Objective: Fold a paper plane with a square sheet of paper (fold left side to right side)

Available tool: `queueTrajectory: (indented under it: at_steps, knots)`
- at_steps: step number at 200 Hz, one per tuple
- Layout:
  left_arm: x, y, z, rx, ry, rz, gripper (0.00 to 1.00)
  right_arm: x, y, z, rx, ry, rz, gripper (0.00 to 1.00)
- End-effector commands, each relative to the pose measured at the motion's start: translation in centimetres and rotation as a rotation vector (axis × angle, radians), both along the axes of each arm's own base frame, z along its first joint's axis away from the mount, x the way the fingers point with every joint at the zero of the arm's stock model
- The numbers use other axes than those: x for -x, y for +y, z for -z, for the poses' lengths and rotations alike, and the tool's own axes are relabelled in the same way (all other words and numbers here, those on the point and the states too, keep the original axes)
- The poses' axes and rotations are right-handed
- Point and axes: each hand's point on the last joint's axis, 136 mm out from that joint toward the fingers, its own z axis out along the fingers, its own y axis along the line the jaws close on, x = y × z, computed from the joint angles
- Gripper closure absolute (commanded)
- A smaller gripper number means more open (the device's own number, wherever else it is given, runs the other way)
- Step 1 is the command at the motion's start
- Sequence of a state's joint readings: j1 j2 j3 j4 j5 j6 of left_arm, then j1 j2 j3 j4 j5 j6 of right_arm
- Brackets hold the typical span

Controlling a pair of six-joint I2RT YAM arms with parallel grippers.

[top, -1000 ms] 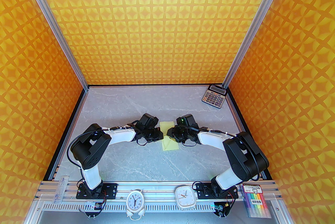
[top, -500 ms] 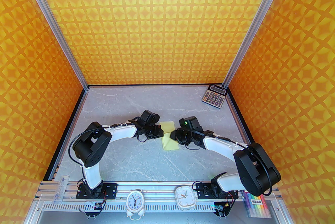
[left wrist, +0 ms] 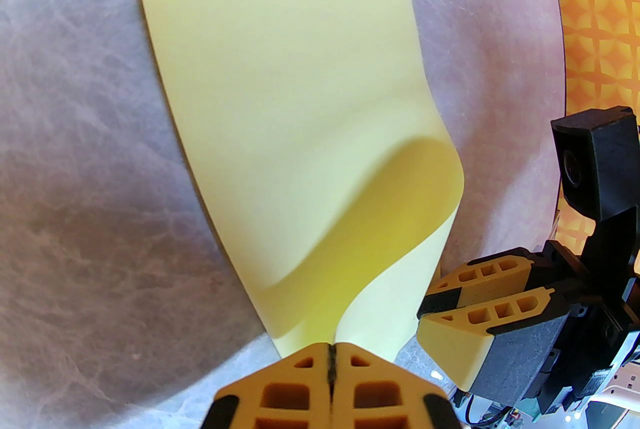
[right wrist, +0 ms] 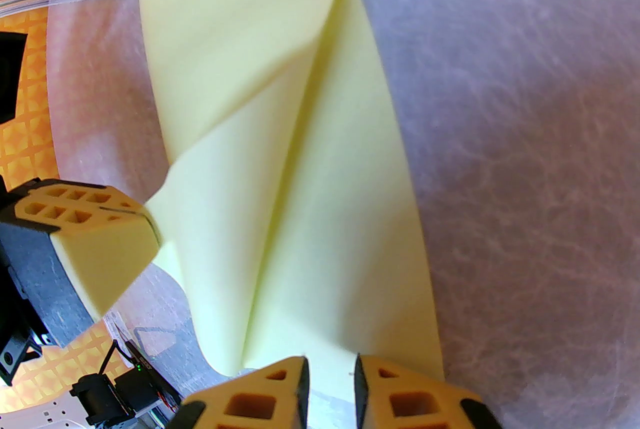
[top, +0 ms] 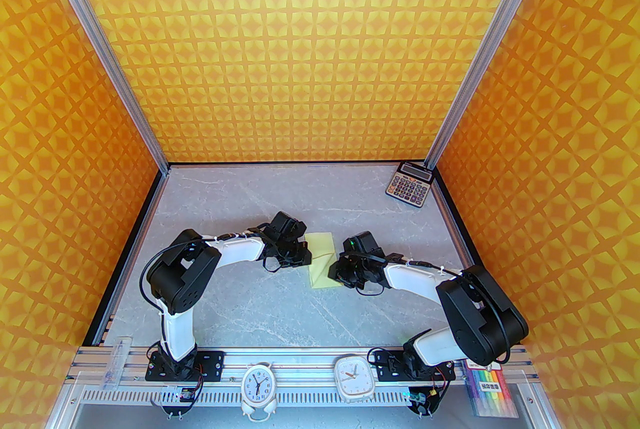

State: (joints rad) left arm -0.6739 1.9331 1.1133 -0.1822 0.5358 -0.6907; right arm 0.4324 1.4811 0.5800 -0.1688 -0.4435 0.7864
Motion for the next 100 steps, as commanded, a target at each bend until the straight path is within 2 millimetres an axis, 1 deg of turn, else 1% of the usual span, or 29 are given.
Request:
queueTrajectory:
  at_steps: [1, 100]
  knots:
    - [-0.28, -0.14, 0.25, -0.004, 0.003, 0.031, 1.0, 0.08, -0.17, 0.42, 0.032, -0.004, -0.015, 0.77]
    - [-0.31, -0.13, 0.86, -0.023, 0.005, 0.054, 1.0, 0.34, -0.32, 0.81, 0.044, 0.005, -0.022, 0.77]
